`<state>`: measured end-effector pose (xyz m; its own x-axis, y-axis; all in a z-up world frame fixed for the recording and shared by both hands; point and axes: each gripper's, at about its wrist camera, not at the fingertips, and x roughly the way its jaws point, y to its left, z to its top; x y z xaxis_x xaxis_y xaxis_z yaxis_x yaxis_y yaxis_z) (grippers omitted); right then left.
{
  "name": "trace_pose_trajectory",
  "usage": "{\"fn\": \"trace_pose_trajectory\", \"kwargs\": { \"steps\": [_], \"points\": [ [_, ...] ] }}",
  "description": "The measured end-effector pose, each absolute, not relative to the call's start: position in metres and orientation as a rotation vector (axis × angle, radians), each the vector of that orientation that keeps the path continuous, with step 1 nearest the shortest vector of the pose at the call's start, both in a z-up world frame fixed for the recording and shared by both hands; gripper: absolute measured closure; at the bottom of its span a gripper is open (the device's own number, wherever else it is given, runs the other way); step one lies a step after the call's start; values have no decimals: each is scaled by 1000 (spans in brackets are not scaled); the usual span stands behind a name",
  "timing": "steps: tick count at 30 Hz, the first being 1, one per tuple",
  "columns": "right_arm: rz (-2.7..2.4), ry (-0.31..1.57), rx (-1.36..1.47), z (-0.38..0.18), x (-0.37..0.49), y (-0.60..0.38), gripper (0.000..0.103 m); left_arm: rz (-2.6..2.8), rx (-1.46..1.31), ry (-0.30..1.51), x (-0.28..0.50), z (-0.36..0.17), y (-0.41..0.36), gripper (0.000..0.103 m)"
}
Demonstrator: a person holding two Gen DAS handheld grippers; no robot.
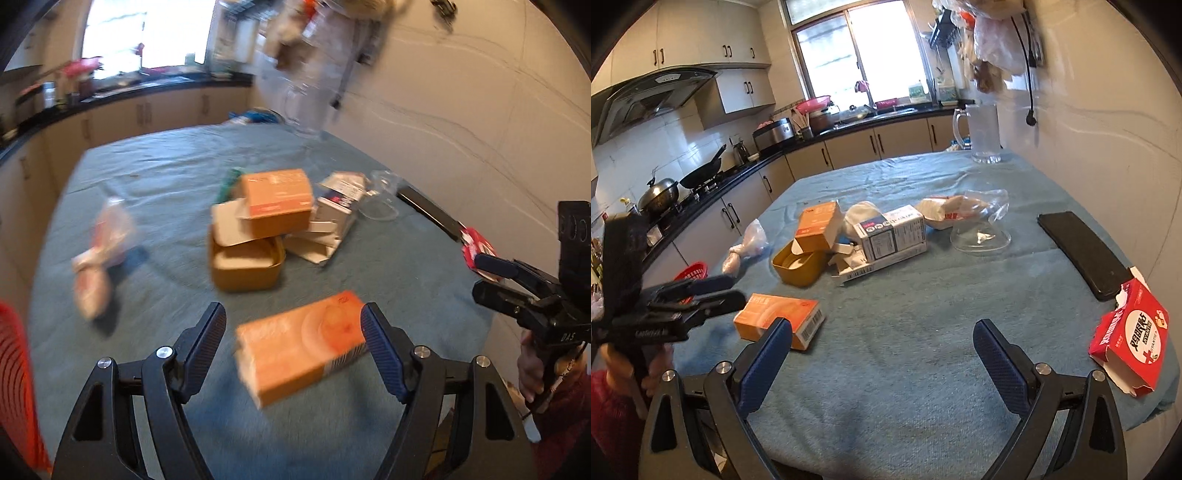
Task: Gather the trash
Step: 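Move the left tool to the long orange box while the right tool approaches the white-and-blue medicine box, then close the left tool on the long orange box while the right tool grasps the white-and-blue medicine box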
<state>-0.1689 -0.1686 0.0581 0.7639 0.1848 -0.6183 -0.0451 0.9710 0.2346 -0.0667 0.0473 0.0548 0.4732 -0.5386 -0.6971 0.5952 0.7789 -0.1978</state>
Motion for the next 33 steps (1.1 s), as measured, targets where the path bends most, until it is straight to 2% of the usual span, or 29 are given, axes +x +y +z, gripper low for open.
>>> {"fn": "trace_pose_trajectory", "kwargs": {
  "steps": [9,12,19,27,29,33],
  "points": [
    [121,737,230,45,-153,-177,3,-873,159,996,-37,24,26,28],
    [118,742,241,45,-147,-183,3,-893,201,987,-53,23,29,21],
    [176,790,364,52,-109,-199,3,-829,362,900,-78,13,12,21],
    [152,892,550,59,-39,-203,3,-762,331,895,-66,12,-11,21],
    [120,915,568,59,-25,-200,4,-746,314,888,-67,13,-12,30],
    [71,967,553,59,3,-187,6,-727,277,891,-74,13,-14,38]
  ]
}}
